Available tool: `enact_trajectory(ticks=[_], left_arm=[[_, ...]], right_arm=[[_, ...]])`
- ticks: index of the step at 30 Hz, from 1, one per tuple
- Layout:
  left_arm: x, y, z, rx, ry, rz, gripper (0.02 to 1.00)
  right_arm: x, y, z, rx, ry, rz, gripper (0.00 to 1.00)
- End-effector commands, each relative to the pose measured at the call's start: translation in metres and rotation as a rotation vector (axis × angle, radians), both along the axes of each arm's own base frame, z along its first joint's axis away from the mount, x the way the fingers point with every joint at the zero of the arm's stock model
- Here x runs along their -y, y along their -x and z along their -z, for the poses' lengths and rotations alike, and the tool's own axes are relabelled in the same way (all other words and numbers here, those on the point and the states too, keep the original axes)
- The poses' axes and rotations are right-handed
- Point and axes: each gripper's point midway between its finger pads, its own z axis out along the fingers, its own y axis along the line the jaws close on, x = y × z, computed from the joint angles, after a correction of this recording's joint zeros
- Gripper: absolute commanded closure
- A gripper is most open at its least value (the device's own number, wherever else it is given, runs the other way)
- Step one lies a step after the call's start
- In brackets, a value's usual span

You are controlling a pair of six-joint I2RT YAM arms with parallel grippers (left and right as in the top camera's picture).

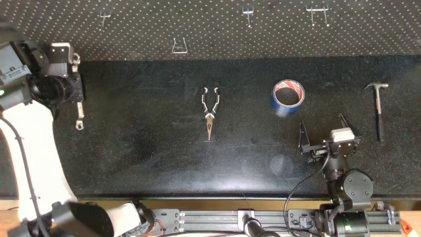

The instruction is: Place Tools Onto Pegboard

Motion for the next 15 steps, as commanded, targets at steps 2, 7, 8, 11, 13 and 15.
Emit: enact_trajectory(ticks=[2, 7, 8, 11, 13, 15], left_arm=[[0.06, -0.031, -0.032, 0.35, -0.089, -0.066, 0.989], [0.116, -0.052, -0.014, 0.41, -0.064, -0.029, 0.987], [0.108, -0.056, -0.019, 0.436, -0.082, -0.062, 0.989], [0.09, -0.063, -0.032, 0.506, -0.047, -0.154, 0.989], [0.084, -0.062, -0.038, 0.525, -0.066, -0.182, 0.989], [0.078, -0.058, -0.034, 0.505, -0.09, -0.206, 0.989]], right_arm=[[-0.002, 0.001, 0.001, 0.0, 0.01, -0.007, 0.025], [-0.002, 0.001, 0.001, 0.0, 0.01, -0.007, 0.025], [-0.002, 0.001, 0.001, 0.0, 0.01, -0.007, 0.027], [-0.002, 0.001, 0.001, 0.0, 0.01, -0.007, 0.025], [-0.002, 0.001, 0.001, 0.0, 0.01, -0.007, 0.025], [-0.002, 0.001, 0.001, 0.0, 0.01, -0.007, 0.025]])
